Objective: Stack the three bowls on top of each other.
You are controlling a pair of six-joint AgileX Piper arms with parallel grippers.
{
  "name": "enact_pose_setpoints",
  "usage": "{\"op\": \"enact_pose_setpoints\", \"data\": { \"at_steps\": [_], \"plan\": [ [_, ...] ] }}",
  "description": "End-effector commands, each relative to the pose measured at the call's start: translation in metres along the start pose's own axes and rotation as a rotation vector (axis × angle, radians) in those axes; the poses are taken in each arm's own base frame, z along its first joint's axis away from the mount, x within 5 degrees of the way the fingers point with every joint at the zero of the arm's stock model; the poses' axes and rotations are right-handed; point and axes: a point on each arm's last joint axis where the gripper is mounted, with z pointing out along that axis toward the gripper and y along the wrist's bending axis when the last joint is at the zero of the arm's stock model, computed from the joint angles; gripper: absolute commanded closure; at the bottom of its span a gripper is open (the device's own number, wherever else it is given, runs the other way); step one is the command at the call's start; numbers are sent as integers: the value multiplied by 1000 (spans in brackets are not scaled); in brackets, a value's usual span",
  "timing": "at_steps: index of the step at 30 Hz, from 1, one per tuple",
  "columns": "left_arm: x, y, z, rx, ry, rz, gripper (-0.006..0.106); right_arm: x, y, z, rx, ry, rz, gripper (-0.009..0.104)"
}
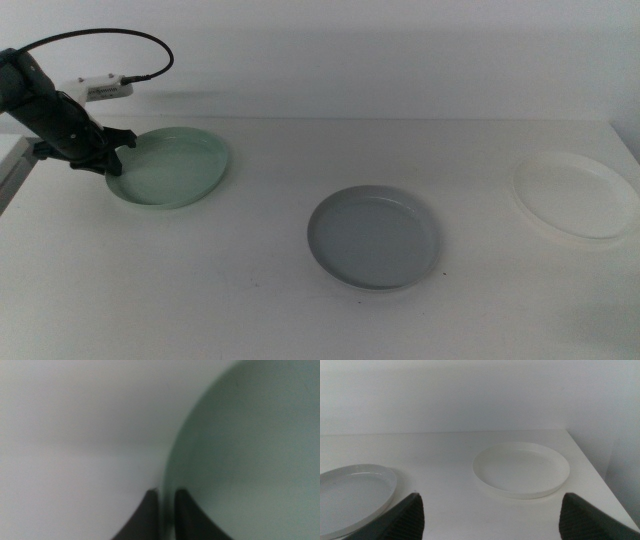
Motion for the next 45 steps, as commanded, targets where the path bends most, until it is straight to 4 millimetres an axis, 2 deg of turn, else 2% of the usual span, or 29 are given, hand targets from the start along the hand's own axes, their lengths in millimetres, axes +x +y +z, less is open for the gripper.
{"op": "enact_pose_setpoints", "data": {
  "at_steps": [1,4,7,9,11,15,18,21,25,28,31,35,45],
  "plan": [
    [1,-4,-2,32,24,-26,102,0,0,0,0,-10,-9,9],
    [-2,-9,-22,31,14,-19,102,0,0,0,0,-10,-9,9],
    [-4,-18,-61,29,-20,-2,102,0,0,0,0,-10,-9,9],
    [1,-30,-87,51,-59,2,102,0,0,0,0,-10,-9,9],
    [12,-48,-117,75,-126,-2,102,0,0,0,0,-10,-9,9],
    [38,-97,-164,109,-228,26,102,0,0,0,0,-10,-9,9],
    [55,-135,-176,153,-228,43,102,0,0,0,0,-10,-9,9],
    [64,-175,-171,202,-199,75,102,0,0,0,0,-10,-9,9],
    [73,-227,-148,261,-173,127,102,0,0,0,0,-10,-9,9],
    [81,-254,-129,285,-144,151,102,0,0,0,0,-10,-9,9],
    [86,-273,-111,298,-125,177,102,0,0,0,0,-10,-9,9],
    [92,-287,-86,307,-105,185,102,0,0,0,0,-10,-9,9],
    [98,-285,-39,285,-28,183,102,0,0,0,0,-10,-9,9]
  ]
}}
